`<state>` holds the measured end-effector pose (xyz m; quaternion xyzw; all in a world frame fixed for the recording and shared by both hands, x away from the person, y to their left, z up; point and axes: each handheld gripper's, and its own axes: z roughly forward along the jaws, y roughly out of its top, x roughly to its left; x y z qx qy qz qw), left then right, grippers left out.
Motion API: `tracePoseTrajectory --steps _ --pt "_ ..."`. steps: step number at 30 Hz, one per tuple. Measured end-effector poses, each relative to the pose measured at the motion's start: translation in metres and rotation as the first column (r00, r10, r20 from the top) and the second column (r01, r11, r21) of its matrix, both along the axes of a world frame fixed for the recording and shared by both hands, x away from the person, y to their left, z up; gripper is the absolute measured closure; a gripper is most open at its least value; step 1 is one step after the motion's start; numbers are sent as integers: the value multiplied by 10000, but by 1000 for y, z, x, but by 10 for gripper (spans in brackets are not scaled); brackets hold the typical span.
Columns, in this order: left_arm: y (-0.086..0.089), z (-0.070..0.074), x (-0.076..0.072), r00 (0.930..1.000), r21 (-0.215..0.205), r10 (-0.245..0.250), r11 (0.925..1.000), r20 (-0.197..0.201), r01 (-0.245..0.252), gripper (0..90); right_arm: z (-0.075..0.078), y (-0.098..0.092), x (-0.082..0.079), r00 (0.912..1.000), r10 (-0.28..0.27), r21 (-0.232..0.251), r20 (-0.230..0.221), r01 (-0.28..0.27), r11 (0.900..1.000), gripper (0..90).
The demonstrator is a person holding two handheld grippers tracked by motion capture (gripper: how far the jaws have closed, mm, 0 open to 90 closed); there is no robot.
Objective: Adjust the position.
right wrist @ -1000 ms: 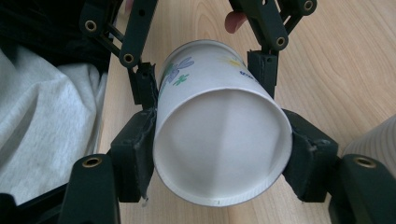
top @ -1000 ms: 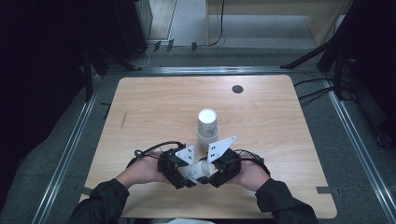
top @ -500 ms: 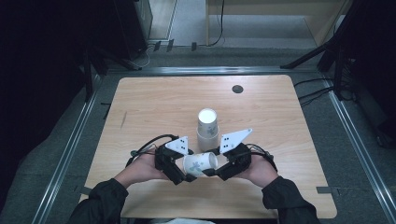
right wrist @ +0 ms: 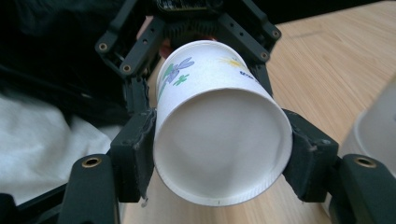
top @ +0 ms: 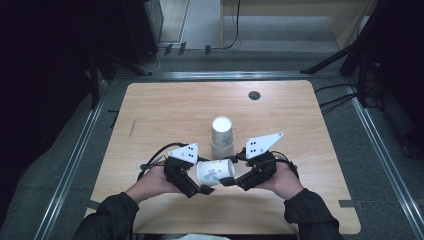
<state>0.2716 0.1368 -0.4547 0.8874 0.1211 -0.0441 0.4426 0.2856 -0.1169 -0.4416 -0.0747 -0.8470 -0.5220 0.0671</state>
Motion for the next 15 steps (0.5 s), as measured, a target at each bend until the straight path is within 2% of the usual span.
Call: tracePoseTrajectory --steps 3,5,8,13,15 --pt "-1 3 -3 10000 -490 -84 9988 -32 83 126 2 1 -1 9999 79 228 -98 -77 9997 346" --pt "0 5 -3 9999 -598 -120 9981 18 121 128 3 2 0 9998 161 473 -155 -153 9988 346" --pt "3 6 -3 10000 -705 -67 9975 69 72 134 3 2 0 9995 196 559 -234 -183 9983 346" --pt "9 7 -2 9999 -859 -21 9963 151 34 164 3 0 1 9991 284 505 -317 -268 9984 346" --pt "10 8 -2 9998 -931 -47 9956 202 65 206 2 -1 1 9991 224 506 -353 -206 9985 349"
